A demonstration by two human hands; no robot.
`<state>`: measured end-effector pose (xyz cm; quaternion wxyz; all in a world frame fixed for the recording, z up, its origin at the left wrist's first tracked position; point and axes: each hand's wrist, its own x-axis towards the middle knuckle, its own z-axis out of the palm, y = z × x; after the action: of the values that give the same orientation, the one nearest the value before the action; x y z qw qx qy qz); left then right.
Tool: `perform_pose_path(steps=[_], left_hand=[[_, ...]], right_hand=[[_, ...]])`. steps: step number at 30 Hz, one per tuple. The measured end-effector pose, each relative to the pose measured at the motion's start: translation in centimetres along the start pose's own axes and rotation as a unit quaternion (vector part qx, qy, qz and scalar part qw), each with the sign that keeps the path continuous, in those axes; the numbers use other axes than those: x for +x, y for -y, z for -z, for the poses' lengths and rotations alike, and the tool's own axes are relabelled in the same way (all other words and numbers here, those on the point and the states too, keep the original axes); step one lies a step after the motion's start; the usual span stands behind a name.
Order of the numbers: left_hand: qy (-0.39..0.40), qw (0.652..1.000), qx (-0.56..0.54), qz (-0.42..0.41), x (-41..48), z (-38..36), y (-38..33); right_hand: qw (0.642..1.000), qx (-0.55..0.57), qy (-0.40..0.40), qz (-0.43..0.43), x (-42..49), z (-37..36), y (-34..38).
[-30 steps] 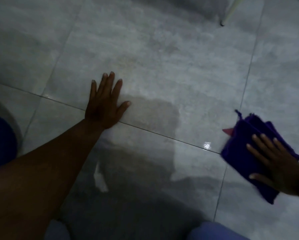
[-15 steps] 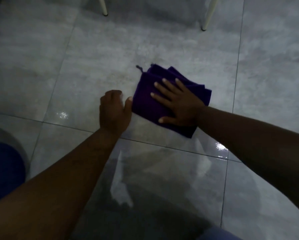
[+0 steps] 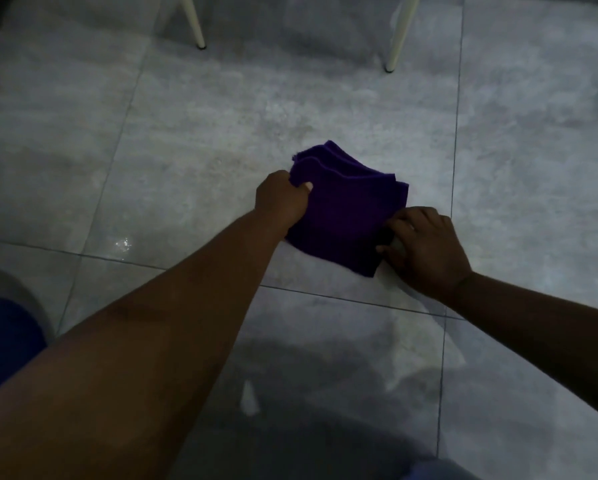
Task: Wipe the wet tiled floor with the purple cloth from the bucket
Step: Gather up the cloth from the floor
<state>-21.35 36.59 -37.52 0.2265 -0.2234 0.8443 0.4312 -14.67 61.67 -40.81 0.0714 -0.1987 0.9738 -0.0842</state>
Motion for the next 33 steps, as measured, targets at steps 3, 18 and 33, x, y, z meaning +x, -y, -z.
perform_pose_path(steps=[3, 18, 33], left_hand=[[0.035, 0.998, -0.04, -0.022, -1.6, 1.0, -1.6], [-0.041, 0.949, -0.28, -0.141, -16.0, 23.3, -13.1], [-0.312, 0.839, -0.447, -0.008, -31.5, 42.2, 13.3]], right_hand=[[0.996, 0.058, -0.008, -0.071, 0.3, -0.2, 0.9], [0.45, 0.86, 0.172, -0.17, 9.3, 16.3, 20.8], [0.725, 0.629, 0.26, 0.099, 14.9, 24.0, 47.6]])
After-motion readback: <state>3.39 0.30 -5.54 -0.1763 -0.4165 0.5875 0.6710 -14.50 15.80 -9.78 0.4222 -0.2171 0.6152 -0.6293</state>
